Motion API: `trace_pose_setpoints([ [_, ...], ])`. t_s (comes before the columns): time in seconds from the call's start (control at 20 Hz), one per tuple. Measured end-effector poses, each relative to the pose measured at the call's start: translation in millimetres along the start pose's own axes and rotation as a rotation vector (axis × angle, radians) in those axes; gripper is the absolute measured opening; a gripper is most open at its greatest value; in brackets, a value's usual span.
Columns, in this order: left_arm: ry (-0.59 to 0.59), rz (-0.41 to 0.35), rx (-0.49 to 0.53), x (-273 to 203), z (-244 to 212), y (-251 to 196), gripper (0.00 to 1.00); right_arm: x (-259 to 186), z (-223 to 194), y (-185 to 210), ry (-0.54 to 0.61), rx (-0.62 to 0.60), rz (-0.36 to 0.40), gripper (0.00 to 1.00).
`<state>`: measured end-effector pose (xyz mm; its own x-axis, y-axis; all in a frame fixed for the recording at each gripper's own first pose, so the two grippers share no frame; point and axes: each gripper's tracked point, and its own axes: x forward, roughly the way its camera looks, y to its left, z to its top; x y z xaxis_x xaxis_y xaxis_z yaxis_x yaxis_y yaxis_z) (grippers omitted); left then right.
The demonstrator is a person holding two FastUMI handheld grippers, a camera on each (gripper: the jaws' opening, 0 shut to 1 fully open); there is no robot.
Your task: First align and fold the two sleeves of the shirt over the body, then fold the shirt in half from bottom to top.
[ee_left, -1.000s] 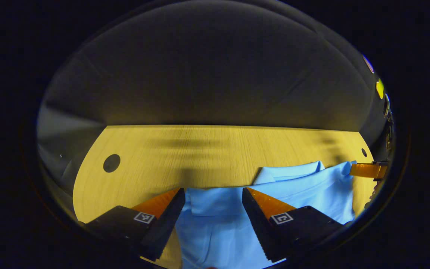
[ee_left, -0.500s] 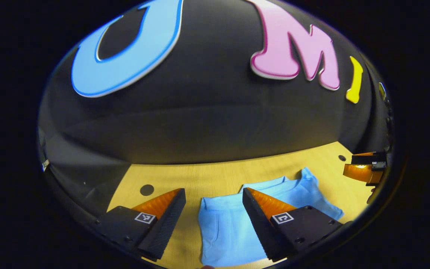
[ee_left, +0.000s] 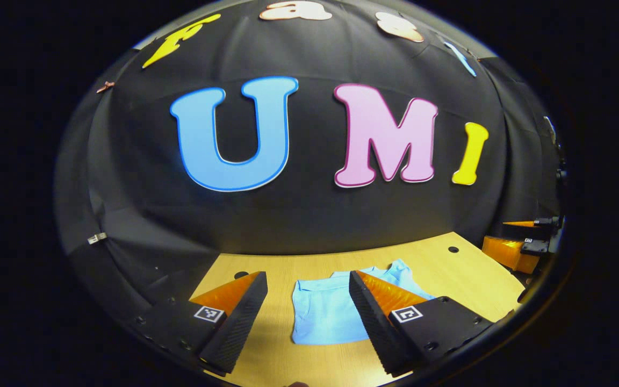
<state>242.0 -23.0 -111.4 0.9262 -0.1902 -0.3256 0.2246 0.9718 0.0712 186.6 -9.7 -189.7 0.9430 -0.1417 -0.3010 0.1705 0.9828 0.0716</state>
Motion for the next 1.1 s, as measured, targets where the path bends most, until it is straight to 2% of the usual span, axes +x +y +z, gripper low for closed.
trace_pose_setpoints([
  [0.1, -0.033, 0.007, 0.013, -42.6, 5.1, -1.8, 0.97, -35.0, 6.6, 10.3, -0.019, 0.009, -0.014, 0.98],
  [0.3, -0.053, -0.001, -0.023, -122.0, 0.6, -11.4, 0.97, -111.7, 17.8, 20.5, -0.037, 0.046, -0.036, 0.98],
  [0.55, -0.085, 0.032, -0.066, -199.2, 0.4, -13.1, 0.97, -181.8, 29.6, 48.0, -0.065, 0.039, 0.007, 0.98],
  [0.75, -0.121, 0.044, -0.097, -225.1, -0.1, -17.6, 0.97, -211.3, 45.4, 64.5, -0.099, 0.008, 0.057, 0.98],
  [0.9, -0.159, 0.048, -0.084, -228.7, 10.1, -16.1, 0.97, -217.5, 60.3, 68.8, -0.142, -0.044, 0.07, 0.98],
  [1.1, -0.182, 0.036, -0.095, -231.5, 20.2, -19.7, 0.98, -223.5, 77.2, 71.8, -0.186, -0.031, 0.08, 0.97],
])
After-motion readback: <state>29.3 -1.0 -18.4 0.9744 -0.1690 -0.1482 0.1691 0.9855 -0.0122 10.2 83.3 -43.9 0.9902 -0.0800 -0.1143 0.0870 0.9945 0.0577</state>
